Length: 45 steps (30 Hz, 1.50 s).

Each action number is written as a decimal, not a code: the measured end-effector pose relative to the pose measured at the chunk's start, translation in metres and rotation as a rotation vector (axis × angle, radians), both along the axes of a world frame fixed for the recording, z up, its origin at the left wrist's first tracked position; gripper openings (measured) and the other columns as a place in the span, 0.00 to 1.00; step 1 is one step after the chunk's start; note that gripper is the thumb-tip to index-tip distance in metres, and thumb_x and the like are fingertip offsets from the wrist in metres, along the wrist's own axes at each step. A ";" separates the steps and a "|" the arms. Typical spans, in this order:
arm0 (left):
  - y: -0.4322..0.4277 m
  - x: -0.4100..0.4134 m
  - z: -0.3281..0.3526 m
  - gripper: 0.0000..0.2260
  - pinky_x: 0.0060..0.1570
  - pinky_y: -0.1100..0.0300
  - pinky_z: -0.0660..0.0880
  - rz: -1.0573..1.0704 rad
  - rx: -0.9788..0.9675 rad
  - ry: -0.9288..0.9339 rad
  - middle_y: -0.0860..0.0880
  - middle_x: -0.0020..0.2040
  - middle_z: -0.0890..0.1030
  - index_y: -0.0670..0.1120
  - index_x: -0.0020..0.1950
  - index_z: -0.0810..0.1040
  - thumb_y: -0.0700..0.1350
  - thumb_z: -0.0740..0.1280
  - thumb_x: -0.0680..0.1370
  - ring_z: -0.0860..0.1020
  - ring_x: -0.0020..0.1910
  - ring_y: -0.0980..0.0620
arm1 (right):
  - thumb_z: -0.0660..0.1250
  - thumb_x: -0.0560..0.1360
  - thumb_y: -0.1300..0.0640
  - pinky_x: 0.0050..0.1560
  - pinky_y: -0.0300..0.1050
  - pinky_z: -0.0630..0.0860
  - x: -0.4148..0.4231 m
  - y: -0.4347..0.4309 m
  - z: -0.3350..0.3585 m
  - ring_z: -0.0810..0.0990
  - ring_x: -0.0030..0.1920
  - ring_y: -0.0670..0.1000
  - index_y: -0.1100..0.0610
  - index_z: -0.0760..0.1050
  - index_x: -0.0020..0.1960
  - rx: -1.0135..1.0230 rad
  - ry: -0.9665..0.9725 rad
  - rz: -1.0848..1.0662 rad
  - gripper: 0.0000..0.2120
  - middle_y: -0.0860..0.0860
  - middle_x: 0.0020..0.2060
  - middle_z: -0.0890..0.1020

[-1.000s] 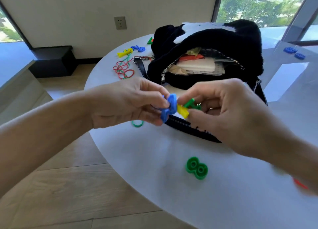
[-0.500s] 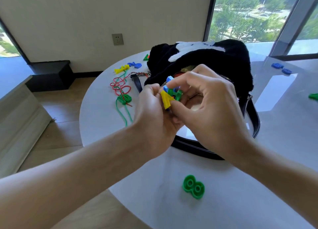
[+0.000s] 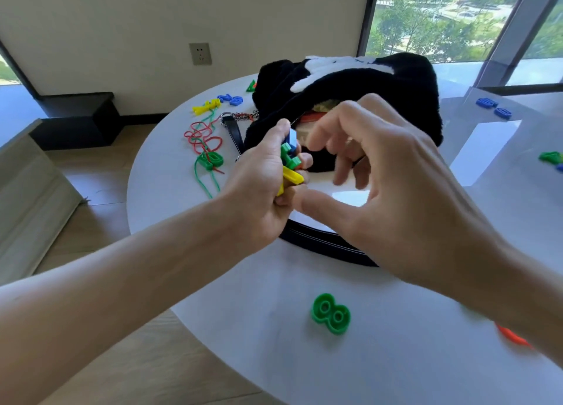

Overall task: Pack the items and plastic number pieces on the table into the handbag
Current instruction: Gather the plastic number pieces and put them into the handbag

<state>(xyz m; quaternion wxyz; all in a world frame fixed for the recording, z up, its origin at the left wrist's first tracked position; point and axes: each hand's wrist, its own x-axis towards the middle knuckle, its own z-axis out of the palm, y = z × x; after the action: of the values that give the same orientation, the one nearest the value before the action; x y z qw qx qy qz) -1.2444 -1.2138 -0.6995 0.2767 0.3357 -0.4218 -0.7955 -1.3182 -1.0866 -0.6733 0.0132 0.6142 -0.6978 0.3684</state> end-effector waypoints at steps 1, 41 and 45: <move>-0.001 0.001 0.000 0.16 0.20 0.67 0.54 0.009 0.008 0.008 0.51 0.25 0.70 0.46 0.39 0.69 0.54 0.61 0.82 0.62 0.23 0.56 | 0.75 0.68 0.42 0.38 0.39 0.70 0.002 0.006 0.003 0.75 0.40 0.44 0.46 0.73 0.48 0.043 0.026 0.011 0.16 0.43 0.42 0.73; 0.012 -0.033 0.008 0.12 0.14 0.69 0.56 -0.297 -0.068 0.010 0.49 0.28 0.70 0.45 0.38 0.69 0.47 0.58 0.81 0.62 0.19 0.58 | 0.66 0.79 0.56 0.43 0.58 0.75 -0.076 -0.017 -0.007 0.79 0.43 0.56 0.59 0.84 0.49 -0.122 -0.231 0.151 0.09 0.54 0.43 0.80; 0.034 -0.042 0.019 0.13 0.15 0.69 0.54 -0.421 0.054 -0.112 0.49 0.29 0.70 0.44 0.40 0.70 0.49 0.59 0.81 0.62 0.19 0.58 | 0.66 0.78 0.53 0.44 0.59 0.78 -0.096 0.025 -0.011 0.81 0.42 0.53 0.55 0.81 0.52 0.060 -0.394 -0.024 0.08 0.53 0.42 0.82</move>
<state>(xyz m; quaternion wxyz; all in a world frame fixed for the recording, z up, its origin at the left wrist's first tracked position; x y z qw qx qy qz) -1.2864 -1.1795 -0.6804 0.0715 0.2912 -0.4757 -0.8269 -1.4145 -1.0617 -0.6841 -0.1377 0.5220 -0.7048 0.4602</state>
